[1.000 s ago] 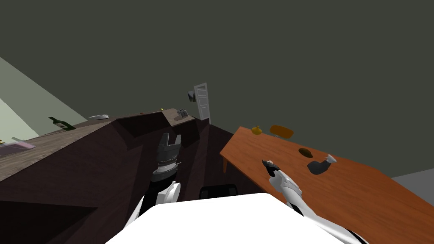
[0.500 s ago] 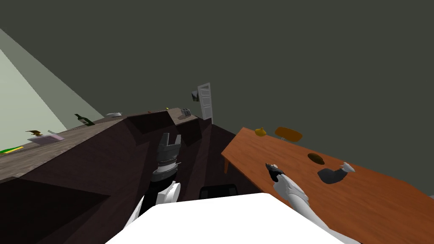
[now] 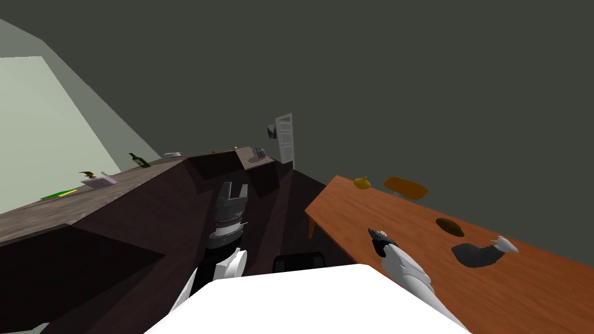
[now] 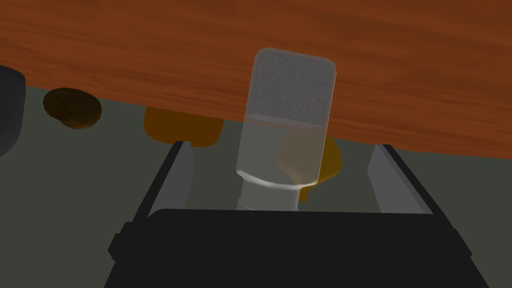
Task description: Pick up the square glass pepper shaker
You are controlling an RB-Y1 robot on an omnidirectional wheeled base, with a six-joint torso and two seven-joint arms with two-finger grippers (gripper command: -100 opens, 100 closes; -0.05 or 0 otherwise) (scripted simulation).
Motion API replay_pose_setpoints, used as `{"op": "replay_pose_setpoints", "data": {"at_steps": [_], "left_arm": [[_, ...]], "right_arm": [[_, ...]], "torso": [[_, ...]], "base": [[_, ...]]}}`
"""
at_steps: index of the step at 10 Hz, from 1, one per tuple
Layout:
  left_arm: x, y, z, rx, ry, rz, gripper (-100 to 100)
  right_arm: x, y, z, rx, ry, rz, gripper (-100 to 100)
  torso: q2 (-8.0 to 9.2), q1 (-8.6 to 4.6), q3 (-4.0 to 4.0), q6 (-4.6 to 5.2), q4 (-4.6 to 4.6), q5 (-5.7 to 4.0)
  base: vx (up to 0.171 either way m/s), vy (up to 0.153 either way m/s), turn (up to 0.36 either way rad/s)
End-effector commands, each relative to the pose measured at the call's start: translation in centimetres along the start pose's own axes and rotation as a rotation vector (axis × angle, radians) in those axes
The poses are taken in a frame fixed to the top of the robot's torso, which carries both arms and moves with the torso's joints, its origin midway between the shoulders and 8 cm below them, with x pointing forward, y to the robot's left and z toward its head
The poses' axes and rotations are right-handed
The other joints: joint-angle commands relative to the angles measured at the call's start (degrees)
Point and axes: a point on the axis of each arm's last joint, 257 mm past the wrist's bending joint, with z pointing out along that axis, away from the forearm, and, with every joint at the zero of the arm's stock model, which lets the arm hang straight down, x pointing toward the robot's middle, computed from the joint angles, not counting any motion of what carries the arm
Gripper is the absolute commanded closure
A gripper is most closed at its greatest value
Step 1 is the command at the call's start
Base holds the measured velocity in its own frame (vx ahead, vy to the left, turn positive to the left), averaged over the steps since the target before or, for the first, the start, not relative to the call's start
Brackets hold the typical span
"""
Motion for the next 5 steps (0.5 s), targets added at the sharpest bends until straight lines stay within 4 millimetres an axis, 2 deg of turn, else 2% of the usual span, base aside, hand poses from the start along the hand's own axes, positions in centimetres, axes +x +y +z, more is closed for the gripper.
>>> {"op": "replay_pose_setpoints", "data": {"at_steps": [1, 3, 4, 5], "left_arm": [[0.0, 0.0, 0.0, 0.000, 0.000, 0.000, 0], [0.0, 0.0, 0.0, 0.000, 0.000, 0.000, 0], [0.0, 0.0, 0.0, 0.000, 0.000, 0.000, 0], [0.0, 0.0, 0.0, 0.000, 0.000, 0.000, 0]], "right_arm": [[0.8, -1.5, -0.5, 0.024, 0.005, 0.001, -100], [0.8, -1.5, -0.5, 0.024, 0.005, 0.027, -100], [1.6, -2.9, -1.0, 0.046, 0.008, 0.009, -100], [1.6, -2.9, -1.0, 0.046, 0.008, 0.039, -100]], "torso": [[0.00, 0.00, 0.00, 0.00, 0.00, 0.00], [0.00, -0.02, 0.00, -0.01, 0.00, 0.00], [0.00, 0.00, 0.00, 0.00, 0.00, 0.00], [0.00, -0.01, 0.00, -0.03, 0.00, 0.00]], "base": [[0.002, -0.010, 0.174], [0.003, -0.015, 0.046], [0.003, -0.013, 0.179], [0.003, -0.023, 0.111]]}}
